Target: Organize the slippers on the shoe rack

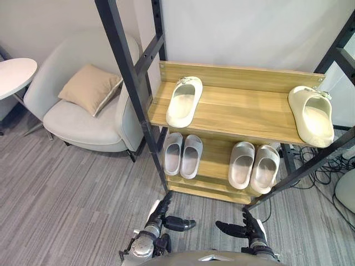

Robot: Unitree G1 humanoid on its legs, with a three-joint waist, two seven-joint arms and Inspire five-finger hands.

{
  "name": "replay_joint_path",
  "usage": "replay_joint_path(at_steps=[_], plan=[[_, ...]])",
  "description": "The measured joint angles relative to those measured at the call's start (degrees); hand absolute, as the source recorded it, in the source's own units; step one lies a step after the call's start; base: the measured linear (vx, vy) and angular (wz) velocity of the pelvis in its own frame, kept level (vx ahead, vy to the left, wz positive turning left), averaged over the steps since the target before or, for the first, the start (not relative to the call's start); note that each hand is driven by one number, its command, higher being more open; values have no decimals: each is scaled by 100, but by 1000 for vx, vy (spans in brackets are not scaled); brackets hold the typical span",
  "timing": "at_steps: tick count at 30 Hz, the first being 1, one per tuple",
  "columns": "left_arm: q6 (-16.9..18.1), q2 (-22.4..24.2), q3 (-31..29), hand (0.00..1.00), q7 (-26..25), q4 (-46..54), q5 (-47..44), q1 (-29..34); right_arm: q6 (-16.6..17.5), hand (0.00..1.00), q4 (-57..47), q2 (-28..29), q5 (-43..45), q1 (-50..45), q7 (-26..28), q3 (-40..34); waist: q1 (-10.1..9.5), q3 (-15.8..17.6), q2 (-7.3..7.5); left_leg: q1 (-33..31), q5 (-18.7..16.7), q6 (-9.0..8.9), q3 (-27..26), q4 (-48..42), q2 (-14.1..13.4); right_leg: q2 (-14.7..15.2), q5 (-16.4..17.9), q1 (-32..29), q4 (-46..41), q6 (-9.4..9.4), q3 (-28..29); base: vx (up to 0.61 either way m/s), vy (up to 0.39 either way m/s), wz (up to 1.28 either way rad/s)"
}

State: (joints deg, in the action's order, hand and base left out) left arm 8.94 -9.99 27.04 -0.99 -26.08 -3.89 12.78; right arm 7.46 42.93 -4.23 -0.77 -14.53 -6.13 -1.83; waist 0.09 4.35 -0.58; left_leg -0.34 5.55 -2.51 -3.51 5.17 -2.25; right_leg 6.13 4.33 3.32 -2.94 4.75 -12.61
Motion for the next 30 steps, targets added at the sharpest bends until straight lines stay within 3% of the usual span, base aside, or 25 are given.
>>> replay_joint_path(at_steps=[4, 11, 16, 20, 30], plan=[[58, -351, 1030, 100, 537, 1248, -9, -67, 1, 100, 86, -26, 77, 19, 96, 30, 18, -32, 2, 129, 10, 46, 90, -16, 31, 11, 1, 202, 67, -1, -97, 28, -2, 10], [108, -379, 1816, 100, 856, 2540, -285, -561, 8, 100, 126, -136, 78, 28, 188, 190, 39, -111, -39, 181, -8, 23, 121, -14, 16, -49, 21, 304, 132, -32, -134, 14, -5, 2], [167, -375, 1792, 100, 626, 3453, -586, -1042, 10, 100, 128, -286, 77, 28, 239, 323, 35, -146, -77, 184, -20, 7, 108, -13, -30, -45, 29, 297, 133, -43, -111, -3, 1, -1], [358, -272, 1690, 100, 302, 4242, -692, -1525, 10, 100, 176, -317, 78, 12, 242, 426, 34, -195, 11, 184, -31, -7, 83, -16, -34, -48, 27, 293, 139, -43, -82, -3, 3, -2], [608, -88, 966, 100, -416, 4613, -387, -2333, 9, 100, 288, -308, 78, -1, 328, 531, 36, -330, 152, 203, -36, -12, 65, -16, -35, -75, 21, 295, 129, -52, -45, -7, 2, 0]])
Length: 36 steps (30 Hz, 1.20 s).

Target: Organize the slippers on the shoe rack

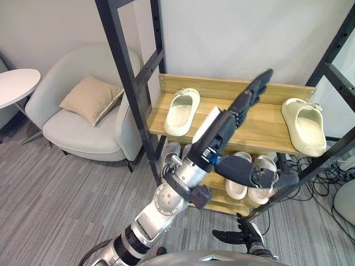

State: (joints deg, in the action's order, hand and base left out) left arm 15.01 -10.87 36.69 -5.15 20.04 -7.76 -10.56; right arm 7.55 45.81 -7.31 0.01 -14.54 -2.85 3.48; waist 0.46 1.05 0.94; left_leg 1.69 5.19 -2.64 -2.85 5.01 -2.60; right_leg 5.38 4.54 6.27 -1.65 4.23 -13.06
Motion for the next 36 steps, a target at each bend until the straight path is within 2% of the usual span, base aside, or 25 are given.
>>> replay_joint_path(at_steps=[6, 8, 13, 17, 21, 31, 36], plan=[[7, -41, -676, 100, -290, -603, 641, -924, -2, 100, 1, -5, -1, -5, 101, 1, 15, -12, 23, 13, 1, 1, 0, 1, 5, 1, -1, 9, -3, -1, 2, 0, 0, 0], [3, -202, -942, 100, -391, -1019, 868, -1316, -2, 100, 0, -6, -3, 5, 138, 0, 55, -7, 32, 8, 1, 0, -9, 1, 7, -1, -1, 1, 3, -1, 10, 0, 0, 0], [-81, -681, -1353, 100, -442, -1774, 1281, -1757, -4, 100, -3, -7, -14, 19, 197, -3, 135, 26, 85, -15, 0, -1, -35, 0, 2, -18, -8, -30, 26, -10, 34, 0, 0, -1], [-137, -1161, -1443, 100, -402, -2238, 1589, -2114, -6, 100, -4, -18, -67, -15, 260, -5, 164, 65, 149, -68, -4, -6, -71, 0, 1, -19, -14, -104, 31, -17, 65, -2, 3, -4], [-247, -1709, -1531, 100, -316, -2716, 2006, -2436, -10, 100, -5, -34, -122, -21, 289, -3, 295, 71, 155, -101, -5, -5, -104, 0, 8, -15, -35, -152, 46, -14, 108, -3, 11, -6], [-325, -2186, -1558, 100, -312, -2945, 3371, -2897, -8, 100, -15, -48, -151, -76, 356, -3, 391, 74, 161, -139, -5, -4, -127, -1, -1, -23, -61, -223, 54, -24, 175, -3, 3, -2], [-501, -2359, -1559, 100, -315, -3112, 3809, -2988, -8, 100, -17, -56, -221, -87, 360, -4, 453, 75, 162, -186, -9, 1, -144, -2, 0, -23, -76, -294, 56, -21, 205, -9, 6, -1]])
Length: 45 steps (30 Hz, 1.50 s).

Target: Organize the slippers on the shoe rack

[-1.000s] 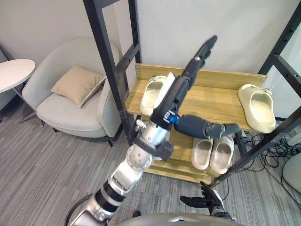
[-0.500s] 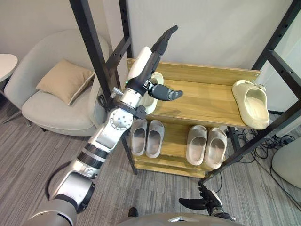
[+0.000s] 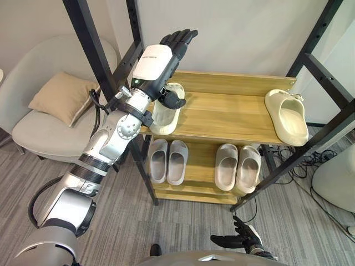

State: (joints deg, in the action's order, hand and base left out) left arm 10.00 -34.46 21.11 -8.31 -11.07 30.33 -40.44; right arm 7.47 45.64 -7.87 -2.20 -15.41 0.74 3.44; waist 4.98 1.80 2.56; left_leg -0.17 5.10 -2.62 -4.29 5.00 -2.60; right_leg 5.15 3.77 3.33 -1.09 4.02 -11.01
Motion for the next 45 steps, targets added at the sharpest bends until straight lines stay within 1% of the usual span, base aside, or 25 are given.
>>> replay_joint_path(at_steps=[5, 15, 24, 25, 32, 34, 39, 42, 45], plan=[[-268, -42, -1, 100, -4, -321, 605, -249, 0, 100, -9, 7, -5, 2, 4, 2, 53, 8, 13, -18, 1, 1, -6, -1, 6, 2, -18, -21, 4, 1, 23, -1, 2, -1], [-553, -126, 0, 100, -7, -550, 1326, -333, 0, 100, -52, 23, -6, -5, 29, 4, 171, 13, 22, -16, 0, 1, -31, -1, -3, -3, -34, -41, 9, -3, 66, -5, 3, -1], [-580, -125, 2, 100, -22, -956, 1755, -351, -1, 100, -52, 3, -4, 0, 28, -7, 214, 70, -45, -12, 1, 0, -60, 0, -5, -9, -96, -41, 61, -18, 83, -11, 5, -2], [-595, -124, 2, 0, -27, -963, 1768, -352, 0, 100, -52, -6, -3, 1, 26, -10, 214, 103, -54, -6, 1, 0, -62, 0, -5, -9, -98, -35, 62, -18, 85, 0, 0, 0], [-716, -88, 1, 0, -154, -1130, 1883, -374, 1, 100, -50, -33, -1, -3, 23, -12, 216, 139, -83, 9, -5, -8, -101, 1, -12, -13, -111, -32, 77, -19, 127, -1, 1, -3], [-824, -86, -1, 0, -180, -1206, 1992, -374, 3, 100, -51, -45, -1, 1, 8, -15, 216, 203, -93, 18, -8, -12, -143, 1, -16, -16, -143, -34, 107, -17, 174, -21, 13, -11], [-935, -35, -12, 0, -221, -1357, 2036, -374, 7, 100, -54, -43, 5, -10, -21, -23, 224, 301, -92, 15, -13, -19, -193, 2, -21, -21, -185, -43, 153, -9, 226, -18, 12, -6], [-958, 52, -198, 0, -269, -1395, 2050, -373, 8, 100, -55, -44, 4, -10, -27, -22, 219, 303, -93, 16, -20, -28, -236, 2, -29, -28, -196, -52, 169, -8, 268, -6, 5, -7], [-1063, 57, -252, 0, -295, -1397, 2048, -373, 8, 100, -56, -45, 4, -14, -44, -25, 204, 307, -98, 16, -23, -33, -285, 2, -52, -50, -232, -59, 208, -22, 319, -16, 1, -8]])
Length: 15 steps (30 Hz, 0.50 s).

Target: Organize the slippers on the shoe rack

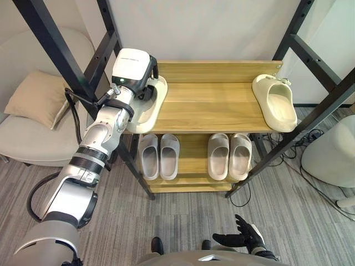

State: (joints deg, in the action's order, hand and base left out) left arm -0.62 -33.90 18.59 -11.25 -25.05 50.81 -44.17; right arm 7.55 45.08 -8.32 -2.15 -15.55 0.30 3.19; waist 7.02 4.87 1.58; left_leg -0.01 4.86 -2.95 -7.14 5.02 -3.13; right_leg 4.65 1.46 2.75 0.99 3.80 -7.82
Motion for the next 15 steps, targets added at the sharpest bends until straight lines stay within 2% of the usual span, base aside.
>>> replay_joint_path(at_steps=[15], plan=[[-130, 63, -211, 0, -20, -10, -3, 1, 0, 100, -59, -7, 1, -20, -53, -102, 5, 70, -99, 3, -4, -7, -24, 0, -45, -41, -25, -5, 18, -16, 24, -5, 0, -1]])
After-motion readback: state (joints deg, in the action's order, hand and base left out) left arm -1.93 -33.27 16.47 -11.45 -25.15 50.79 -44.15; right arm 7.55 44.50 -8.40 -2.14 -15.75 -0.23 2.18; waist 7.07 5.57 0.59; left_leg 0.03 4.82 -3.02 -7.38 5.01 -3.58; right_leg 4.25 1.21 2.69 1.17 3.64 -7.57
